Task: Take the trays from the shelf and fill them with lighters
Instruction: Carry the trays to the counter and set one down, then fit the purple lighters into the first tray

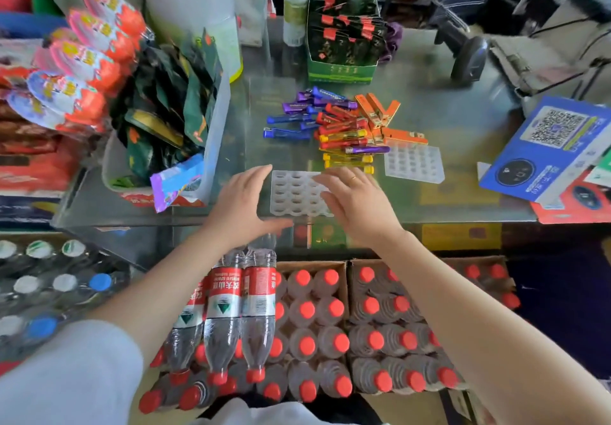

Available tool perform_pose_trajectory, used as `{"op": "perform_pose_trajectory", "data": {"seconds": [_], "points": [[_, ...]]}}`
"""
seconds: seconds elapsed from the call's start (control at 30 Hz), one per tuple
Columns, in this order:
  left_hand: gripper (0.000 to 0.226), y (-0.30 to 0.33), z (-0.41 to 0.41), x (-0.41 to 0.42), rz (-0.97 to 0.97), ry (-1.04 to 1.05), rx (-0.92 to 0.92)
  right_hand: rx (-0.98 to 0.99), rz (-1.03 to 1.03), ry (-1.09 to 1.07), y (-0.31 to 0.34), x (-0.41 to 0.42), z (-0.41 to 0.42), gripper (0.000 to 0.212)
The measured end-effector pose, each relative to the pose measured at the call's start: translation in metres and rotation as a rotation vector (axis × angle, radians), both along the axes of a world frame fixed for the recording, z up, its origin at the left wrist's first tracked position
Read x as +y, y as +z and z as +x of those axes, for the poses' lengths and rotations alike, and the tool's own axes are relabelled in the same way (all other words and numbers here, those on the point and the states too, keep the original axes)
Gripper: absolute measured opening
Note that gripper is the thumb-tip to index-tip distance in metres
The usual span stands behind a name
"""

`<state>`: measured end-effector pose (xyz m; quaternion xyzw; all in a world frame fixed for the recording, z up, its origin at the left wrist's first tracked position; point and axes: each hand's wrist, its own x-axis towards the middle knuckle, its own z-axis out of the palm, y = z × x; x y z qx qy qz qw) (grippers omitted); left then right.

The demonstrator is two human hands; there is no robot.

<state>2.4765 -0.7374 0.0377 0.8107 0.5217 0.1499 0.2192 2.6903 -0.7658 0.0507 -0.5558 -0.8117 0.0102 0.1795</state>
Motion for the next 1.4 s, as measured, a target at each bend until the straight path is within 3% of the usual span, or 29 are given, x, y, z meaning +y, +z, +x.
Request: {"op": "perform_pose_trajectory", "data": {"seconds": [0.1,0.2,0.43,0.63,0.7,0.77,0.87,0.97,1.03,1.13,1.4], "points": [[0.101,0.001,0.010,0.006,0.004,0.013,0.006,0.116,0.031,-0.249,0.011,0.020,0.025,0.030],[0.105,0.000,0.014,0.009,0.011,0.034,0.053,0.024,-0.067,-0.348,0.011,0.038,0.042,0.041],[0.105,-0.007,0.013,0.012,0.060,0.024,0.064,-0.087,-0.205,-0.304,0.017,0.061,0.049,0.032],[0.104,-0.006,0.016,0.015,0.030,0.007,0.071,-0.166,-0.172,-0.255,0.015,0.065,0.043,0.028],[0.104,-0.006,0.017,0.015,0.023,0.005,0.066,0.010,-0.142,-0.263,0.021,0.062,0.044,0.027],[0.103,-0.006,0.018,0.015,0.011,-0.004,0.058,0.396,-0.148,-0.277,0.032,0.056,0.039,0.022],[0.102,-0.006,0.022,0.014,-0.009,-0.031,0.065,0.836,-0.314,-0.237,0.047,0.045,0.024,0.013],[0.111,-0.006,0.020,0.012,-0.044,-0.057,0.002,1.105,-0.508,-0.246,0.044,0.043,0.011,0.009],[0.113,-0.003,0.015,0.011,-0.099,-0.077,-0.068,1.220,-0.571,-0.276,0.039,0.045,0.005,0.013],[0.097,0.001,0.008,0.010,-0.155,-0.098,-0.148,1.351,-0.644,-0.264,0.035,0.050,-0.003,0.023],[0.088,0.002,0.006,0.010,-0.131,-0.072,-0.217,1.185,-0.713,-0.218,0.033,0.055,-0.024,0.029]]}}
